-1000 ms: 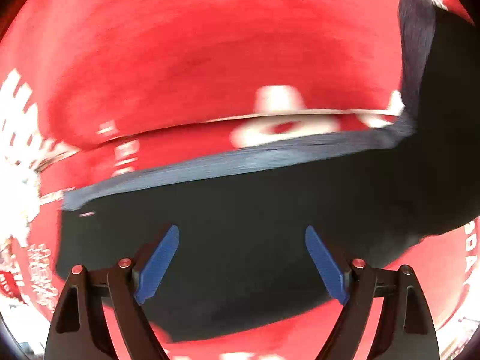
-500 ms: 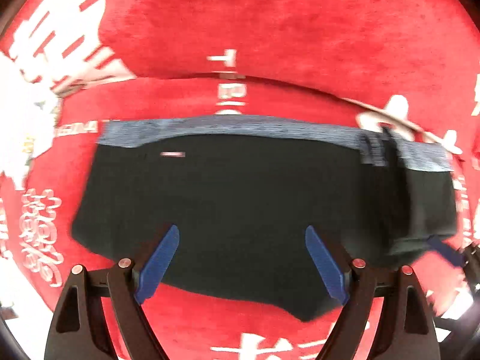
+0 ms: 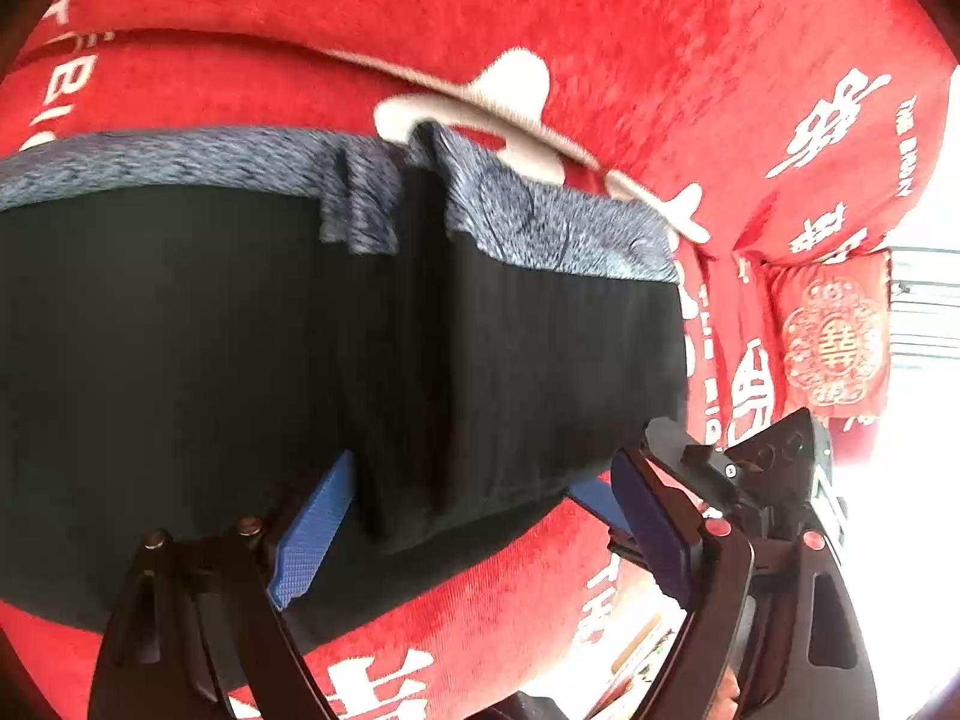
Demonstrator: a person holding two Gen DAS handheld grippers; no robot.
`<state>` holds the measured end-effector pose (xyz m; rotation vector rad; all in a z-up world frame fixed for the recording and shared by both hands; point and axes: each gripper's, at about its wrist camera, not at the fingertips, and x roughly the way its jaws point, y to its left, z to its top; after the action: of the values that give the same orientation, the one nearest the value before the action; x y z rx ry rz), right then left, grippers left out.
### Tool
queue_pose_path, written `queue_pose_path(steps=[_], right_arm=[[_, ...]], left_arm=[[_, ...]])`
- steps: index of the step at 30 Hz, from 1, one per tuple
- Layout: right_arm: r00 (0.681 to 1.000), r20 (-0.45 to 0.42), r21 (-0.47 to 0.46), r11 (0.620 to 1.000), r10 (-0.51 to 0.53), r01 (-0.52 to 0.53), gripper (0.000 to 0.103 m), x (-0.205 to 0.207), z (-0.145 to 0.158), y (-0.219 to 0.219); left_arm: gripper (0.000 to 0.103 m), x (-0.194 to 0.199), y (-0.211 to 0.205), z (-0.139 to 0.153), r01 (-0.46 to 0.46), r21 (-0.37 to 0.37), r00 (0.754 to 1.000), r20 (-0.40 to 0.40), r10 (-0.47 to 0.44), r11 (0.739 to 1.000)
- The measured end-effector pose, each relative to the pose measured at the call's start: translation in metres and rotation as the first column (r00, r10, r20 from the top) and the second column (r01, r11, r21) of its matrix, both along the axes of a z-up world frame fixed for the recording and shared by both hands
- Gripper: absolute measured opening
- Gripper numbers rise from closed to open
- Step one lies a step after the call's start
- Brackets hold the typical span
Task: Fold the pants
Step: 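Fold the held end over onto the pants and open the right gripper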
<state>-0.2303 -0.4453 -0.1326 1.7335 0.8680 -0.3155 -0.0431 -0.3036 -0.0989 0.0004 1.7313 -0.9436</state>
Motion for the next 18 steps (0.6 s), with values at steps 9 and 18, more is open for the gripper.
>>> queue_pose_path(steps=[9, 18], right_arm=[[0.997, 0.069, 0.013, 0.999, -0.035, 0.034, 0.013, -0.001, 0.009, -0.011], [0.995, -0.026, -0.066, 0.993, 0.095, -0.097, 0.013, 0.012, -0.009, 0.005]], left_arm=[[0.076, -0.023, -0.003, 0.042, -0.005, 0.082, 0.966, 0.257, -0.016, 0.997], [0.076, -0.013, 0.014, 0.039, 0.026, 0.016, 0.969, 0.244, -0.029, 1.0]])
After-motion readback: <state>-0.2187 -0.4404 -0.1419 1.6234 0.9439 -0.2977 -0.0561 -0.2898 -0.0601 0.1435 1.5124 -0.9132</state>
